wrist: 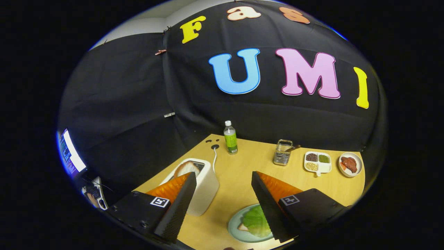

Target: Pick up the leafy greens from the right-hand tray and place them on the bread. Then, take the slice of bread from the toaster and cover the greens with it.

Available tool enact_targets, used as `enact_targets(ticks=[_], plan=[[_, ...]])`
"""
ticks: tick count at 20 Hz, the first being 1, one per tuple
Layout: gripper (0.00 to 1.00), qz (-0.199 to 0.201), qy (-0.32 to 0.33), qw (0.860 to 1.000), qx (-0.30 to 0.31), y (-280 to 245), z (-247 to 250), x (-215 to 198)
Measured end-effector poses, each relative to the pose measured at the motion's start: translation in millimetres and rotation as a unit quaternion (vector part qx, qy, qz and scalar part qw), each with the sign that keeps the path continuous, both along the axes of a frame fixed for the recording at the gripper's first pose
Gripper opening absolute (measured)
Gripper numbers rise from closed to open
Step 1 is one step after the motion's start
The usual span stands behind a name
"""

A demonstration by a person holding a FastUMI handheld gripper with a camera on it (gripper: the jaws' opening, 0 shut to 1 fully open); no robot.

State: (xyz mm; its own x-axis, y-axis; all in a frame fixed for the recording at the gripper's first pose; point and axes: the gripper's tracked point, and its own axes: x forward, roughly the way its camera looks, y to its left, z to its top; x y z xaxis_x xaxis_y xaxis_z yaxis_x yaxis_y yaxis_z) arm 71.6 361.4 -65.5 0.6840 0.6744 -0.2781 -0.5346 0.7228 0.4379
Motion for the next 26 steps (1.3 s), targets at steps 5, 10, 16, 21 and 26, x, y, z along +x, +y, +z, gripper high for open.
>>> enact_targets(ticks=[5, 10, 16, 21, 26], plan=[[0.99, 0.023, 0.014, 0.999, 0.026, 62.1, 12.4, -0.2], [0.99, 0.044, 0.069, 0.996, 0.043, 124.2, -4.3, -0.9], [0.97, 0.057, 0.111, 0.992, 0.021, 179.2, -44.5, 7.4], [0.77, 0.032, 0.143, 0.989, -0.006, 184.7, -75.4, 22.6], [0.17, 0.008, 0.155, 0.988, -0.022, 171.3, -77.0, 23.5]])
